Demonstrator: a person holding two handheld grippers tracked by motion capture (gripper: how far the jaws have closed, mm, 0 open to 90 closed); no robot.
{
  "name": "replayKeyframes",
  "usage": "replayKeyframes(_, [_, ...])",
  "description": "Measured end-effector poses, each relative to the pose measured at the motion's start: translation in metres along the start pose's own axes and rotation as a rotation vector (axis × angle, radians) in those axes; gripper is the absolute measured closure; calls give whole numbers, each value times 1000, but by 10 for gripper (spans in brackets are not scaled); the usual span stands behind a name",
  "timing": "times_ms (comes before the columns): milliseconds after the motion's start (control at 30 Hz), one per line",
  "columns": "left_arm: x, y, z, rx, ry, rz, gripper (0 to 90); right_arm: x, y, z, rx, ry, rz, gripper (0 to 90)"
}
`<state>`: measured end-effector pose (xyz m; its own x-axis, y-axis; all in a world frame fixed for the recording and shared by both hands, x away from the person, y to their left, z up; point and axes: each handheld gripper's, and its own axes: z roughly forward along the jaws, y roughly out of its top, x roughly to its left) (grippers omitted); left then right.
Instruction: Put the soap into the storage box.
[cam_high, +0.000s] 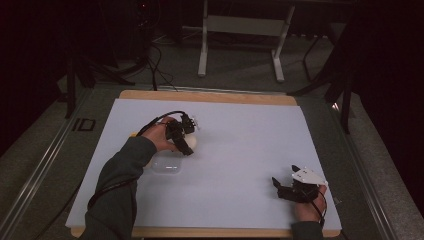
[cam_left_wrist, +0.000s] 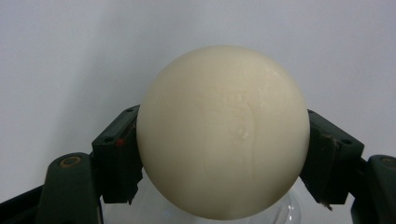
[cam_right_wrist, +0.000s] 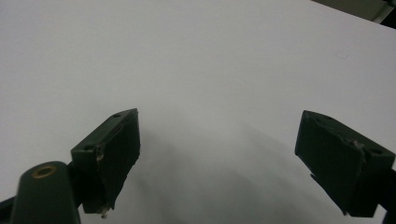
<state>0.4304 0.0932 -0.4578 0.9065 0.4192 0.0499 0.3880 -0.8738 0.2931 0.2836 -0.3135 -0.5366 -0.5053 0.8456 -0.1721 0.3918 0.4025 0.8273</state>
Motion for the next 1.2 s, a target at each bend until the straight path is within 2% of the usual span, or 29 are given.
replayKeyframes(567, [2, -10, -15, -9, 12, -6, 255, 0, 0, -1, -8, 1, 8, 141])
replayKeyframes(1200, [8, -39, -30, -9, 48, -39, 255, 0, 0, -1, -12, -1, 9, 141])
